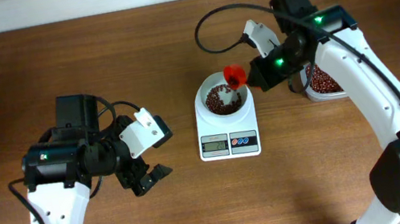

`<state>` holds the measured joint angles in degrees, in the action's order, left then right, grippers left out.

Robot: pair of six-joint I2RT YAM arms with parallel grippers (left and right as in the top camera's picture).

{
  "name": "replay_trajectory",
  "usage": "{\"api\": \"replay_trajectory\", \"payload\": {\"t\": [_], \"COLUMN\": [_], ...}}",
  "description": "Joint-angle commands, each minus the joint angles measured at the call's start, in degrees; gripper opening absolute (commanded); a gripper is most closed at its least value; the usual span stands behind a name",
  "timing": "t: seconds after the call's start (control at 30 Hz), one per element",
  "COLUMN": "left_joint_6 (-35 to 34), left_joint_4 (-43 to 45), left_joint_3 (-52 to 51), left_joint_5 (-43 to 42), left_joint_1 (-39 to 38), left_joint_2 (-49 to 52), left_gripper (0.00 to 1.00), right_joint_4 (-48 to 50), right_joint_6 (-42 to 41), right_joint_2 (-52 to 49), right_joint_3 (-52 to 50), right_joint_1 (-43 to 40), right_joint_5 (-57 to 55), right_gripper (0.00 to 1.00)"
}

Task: Scoop and weigh 50g on scale
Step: 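Tilt the scoop over the white bowl to pour beans in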

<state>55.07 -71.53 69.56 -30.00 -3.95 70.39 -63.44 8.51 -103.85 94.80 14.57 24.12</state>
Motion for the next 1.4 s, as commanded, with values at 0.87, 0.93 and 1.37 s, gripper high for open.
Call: {"api": "replay_trajectory", "payload": {"t": [0.87, 0.93, 1.37], "left_joint_6": [-0.33, -0.33, -0.33], "left_joint_4": [-0.09, -0.09, -0.09], "left_joint_3": [0.94, 0.94, 0.94], "left_joint_5": [-0.2, -0.2, -0.2], "left_joint_1": [0.31, 0.31, 0.31], "left_joint_2": [-0.11, -0.11, -0.11], "left_gripper": [0.99, 0.99, 0.99], "right_joint_4": [-2.4, -2.91, -3.67], "right_joint_6": [1.92, 1.05, 3.5], "right_joint_2": [2.29, 2.25, 2.54], "right_joint_3": [3.08, 3.17, 4.55], "right_joint_1": [3.17, 3.17, 7.58], "right_joint_5": [-5.73, -5.92, -14.53], "right_gripper": [0.04, 0.04, 0.04]}}
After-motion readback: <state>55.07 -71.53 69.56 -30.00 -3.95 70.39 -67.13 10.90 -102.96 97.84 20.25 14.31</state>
